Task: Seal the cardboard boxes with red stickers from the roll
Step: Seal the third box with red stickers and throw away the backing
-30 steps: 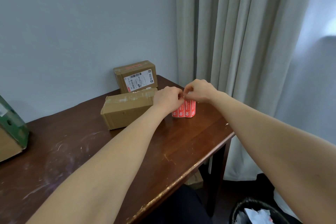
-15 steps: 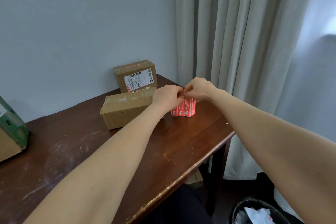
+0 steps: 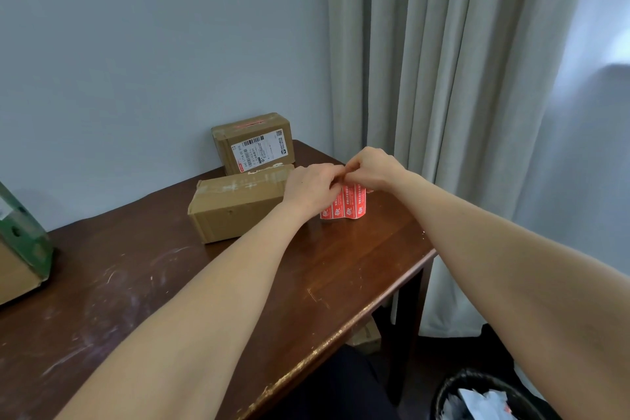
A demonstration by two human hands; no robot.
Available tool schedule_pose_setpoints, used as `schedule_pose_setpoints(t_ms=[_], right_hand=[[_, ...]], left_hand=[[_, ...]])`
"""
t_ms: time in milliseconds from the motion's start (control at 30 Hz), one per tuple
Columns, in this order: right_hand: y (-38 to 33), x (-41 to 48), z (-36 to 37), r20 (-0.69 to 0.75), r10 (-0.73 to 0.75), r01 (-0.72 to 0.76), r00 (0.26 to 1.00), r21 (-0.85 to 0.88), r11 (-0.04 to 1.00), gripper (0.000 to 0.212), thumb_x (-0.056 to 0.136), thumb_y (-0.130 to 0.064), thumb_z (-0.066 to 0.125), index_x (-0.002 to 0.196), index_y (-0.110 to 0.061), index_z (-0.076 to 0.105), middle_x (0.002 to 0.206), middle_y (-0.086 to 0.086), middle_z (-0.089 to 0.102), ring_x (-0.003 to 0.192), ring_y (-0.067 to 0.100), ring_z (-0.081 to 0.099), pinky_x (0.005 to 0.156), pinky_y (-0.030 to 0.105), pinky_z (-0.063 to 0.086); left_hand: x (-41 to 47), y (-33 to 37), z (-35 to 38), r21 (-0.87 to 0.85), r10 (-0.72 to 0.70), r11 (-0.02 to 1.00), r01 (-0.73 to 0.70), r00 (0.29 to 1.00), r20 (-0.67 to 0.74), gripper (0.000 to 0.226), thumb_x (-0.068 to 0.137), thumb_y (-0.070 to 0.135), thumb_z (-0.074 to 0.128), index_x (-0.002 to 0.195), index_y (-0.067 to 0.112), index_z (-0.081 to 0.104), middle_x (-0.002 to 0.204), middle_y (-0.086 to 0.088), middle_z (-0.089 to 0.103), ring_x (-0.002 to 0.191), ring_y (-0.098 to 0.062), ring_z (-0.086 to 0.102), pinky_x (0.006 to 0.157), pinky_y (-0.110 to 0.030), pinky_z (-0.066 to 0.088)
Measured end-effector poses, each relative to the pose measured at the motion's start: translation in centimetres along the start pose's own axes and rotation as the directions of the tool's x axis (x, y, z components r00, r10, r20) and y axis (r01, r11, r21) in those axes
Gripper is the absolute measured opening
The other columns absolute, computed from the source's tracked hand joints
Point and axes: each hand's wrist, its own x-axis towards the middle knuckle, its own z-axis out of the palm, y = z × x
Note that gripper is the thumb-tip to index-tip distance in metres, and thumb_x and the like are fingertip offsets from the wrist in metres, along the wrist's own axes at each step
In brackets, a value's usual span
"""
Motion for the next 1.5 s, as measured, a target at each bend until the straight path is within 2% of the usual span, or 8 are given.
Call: schedule_pose_setpoints(t_ms=[133,333,500,633,833,967,1300,1500], right_hand=[[0.2,0.0,0.1,0.006,-0.011,0.011,1.0,-0.012,1.0,0.022,0.093,-0.03,0.058,0.108,-0.021,0.071,0.107,0.002,0.069,0.093,0.018,0.067,0.084,0.036,0.058],[0.3,-0.4,0.1,0.004,-0.041,0.042,0.999,-0.052,0.998,0.015,0.094,-0.029,0.057,0.101,-0.022,0.069,0.106,0.002,0.066,0.094,0.018,0.066,0.083,0.034,0.058],[0.0,-0.6,-0.1,0.002,-0.061,0.061,0.998,-0.135,0.989,0.018,0.094,-0.031,0.057,0.105,-0.022,0.069,0.112,0.002,0.066,0.097,0.019,0.065,0.083,0.034,0.057],[-0.2,-0.8,0.0,-0.001,-0.08,0.078,0.997,-0.19,0.979,0.019,0.095,-0.032,0.055,0.107,-0.023,0.068,0.112,0.001,0.065,0.091,0.014,0.06,0.075,0.026,0.051],[-0.4,-0.8,-0.4,0.034,-0.071,0.077,0.997,-0.249,0.966,0.014,0.094,-0.034,0.055,0.102,-0.029,0.065,0.112,0.001,0.066,0.095,0.017,0.064,0.082,0.034,0.055],[-0.5,-1.0,-0.8,0.063,-0.076,0.089,0.995,-0.242,0.966,0.022,0.093,-0.037,0.053,0.11,-0.031,0.066,0.115,-0.001,0.065,0.098,0.017,0.064,0.083,0.033,0.056],[-0.6,-1.0,-0.5,0.028,-0.065,0.07,0.997,-0.264,0.962,0.021,0.092,-0.032,0.059,0.11,-0.027,0.068,0.111,0.002,0.066,0.079,0.015,0.061,0.081,0.035,0.058],[-0.8,-1.0,-0.2,0.013,-0.058,0.059,0.998,-0.27,0.961,0.022,0.092,-0.033,0.06,0.111,-0.025,0.068,0.114,0.004,0.066,0.096,0.02,0.065,0.083,0.034,0.055]], left_hand=[[0.0,0.0,0.0,-0.023,-0.07,0.997,0.071,0.997,0.025,0.018,0.097,0.036,0.046,0.102,0.026,0.061,0.099,0.005,0.068,0.088,-0.015,0.064,0.053,-0.021,0.035],[0.7,-0.4,-0.4,-0.078,-0.193,0.975,0.21,0.963,0.187,0.038,0.085,0.044,0.066,0.117,0.023,0.063,0.114,0.002,0.067,0.097,-0.013,0.064,0.062,-0.02,0.042],[0.7,-0.2,-0.1,-0.046,-0.212,0.973,0.226,0.956,0.205,0.038,0.086,0.047,0.064,0.115,0.023,0.067,0.107,0.002,0.07,0.091,-0.013,0.065,0.055,-0.02,0.04],[0.9,-0.1,-0.1,-0.056,-0.254,0.96,0.275,0.936,0.242,0.036,0.089,0.042,0.062,0.117,0.02,0.067,0.108,-0.001,0.07,0.091,-0.014,0.066,0.061,-0.022,0.046],[1.2,0.0,0.1,-0.063,-0.248,0.959,0.276,0.926,0.284,0.031,0.092,0.034,0.06,0.116,0.015,0.066,0.106,-0.004,0.07,0.087,-0.015,0.066,0.062,-0.024,0.047],[1.3,0.1,0.1,-0.072,-0.251,0.957,0.282,0.925,0.285,0.03,0.092,0.032,0.06,0.115,0.015,0.067,0.102,-0.004,0.07,0.081,-0.014,0.064,0.06,-0.024,0.046],[1.2,0.5,-0.1,-0.107,-0.245,0.952,0.286,0.924,0.293,0.031,0.093,0.037,0.056,0.113,0.017,0.068,0.102,-0.003,0.069,0.075,-0.011,0.059,0.049,-0.018,0.036],[1.6,0.6,-0.2,-0.148,-0.277,0.927,0.344,0.897,0.345,0.029,0.095,0.028,0.057,0.117,0.013,0.067,0.107,-0.007,0.068,0.08,-0.013,0.059,0.06,-0.021,0.043]])
